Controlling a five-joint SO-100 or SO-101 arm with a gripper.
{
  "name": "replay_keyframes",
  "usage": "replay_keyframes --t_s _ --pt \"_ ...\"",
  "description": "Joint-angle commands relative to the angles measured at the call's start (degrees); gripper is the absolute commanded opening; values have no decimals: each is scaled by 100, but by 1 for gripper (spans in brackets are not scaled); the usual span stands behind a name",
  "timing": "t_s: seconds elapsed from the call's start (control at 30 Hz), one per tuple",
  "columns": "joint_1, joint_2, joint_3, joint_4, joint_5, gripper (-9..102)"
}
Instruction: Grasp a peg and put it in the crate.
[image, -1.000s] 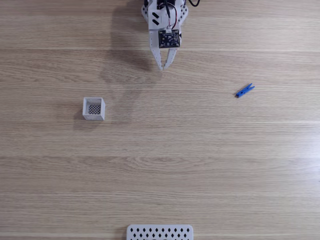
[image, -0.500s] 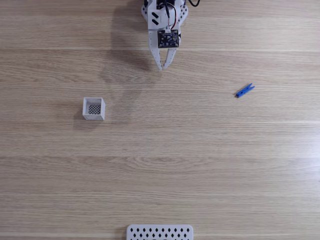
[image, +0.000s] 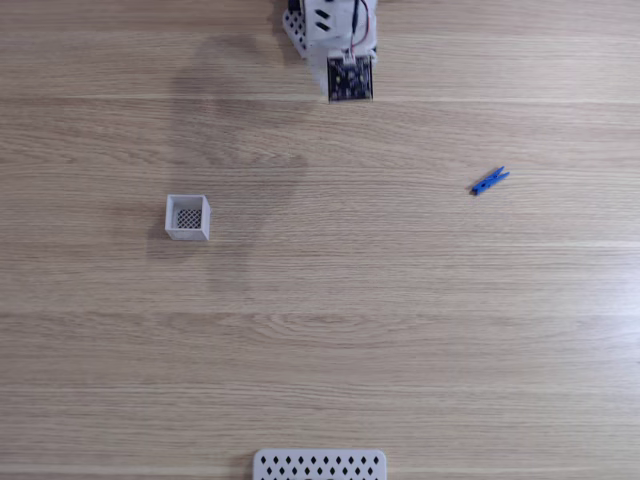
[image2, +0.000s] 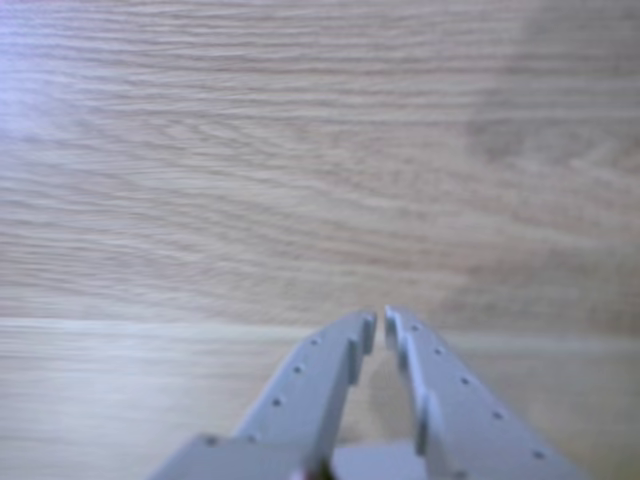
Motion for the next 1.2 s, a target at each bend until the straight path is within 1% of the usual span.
replay_keyframes --t_s 0.0,0.07,0.2,0.3,0.37,0.5,0.57,0.63,0.9,0.97,1.17 --pt "-791 -2048 -2944 492 1784 0" --pt "-1257 -2927 -3797 501 2936 0" --pt "-2408 -4368 -5124 237 5062 0" --pt "-3146 -5115 -5493 -62 6187 0" --pt "-3542 -5458 -5563 -387 6592 0" --pt "-3990 -5924 -5537 -1292 6908 0" --pt "-3999 -6100 -5581 -1731 6926 0" --pt "-3990 -6284 -5607 -1995 6935 0" --pt "-3867 -6794 -5625 -2109 6943 1" --pt "-3735 -6908 -5625 -2118 6943 5" --pt "-3226 -7031 -5625 -2127 6943 21"
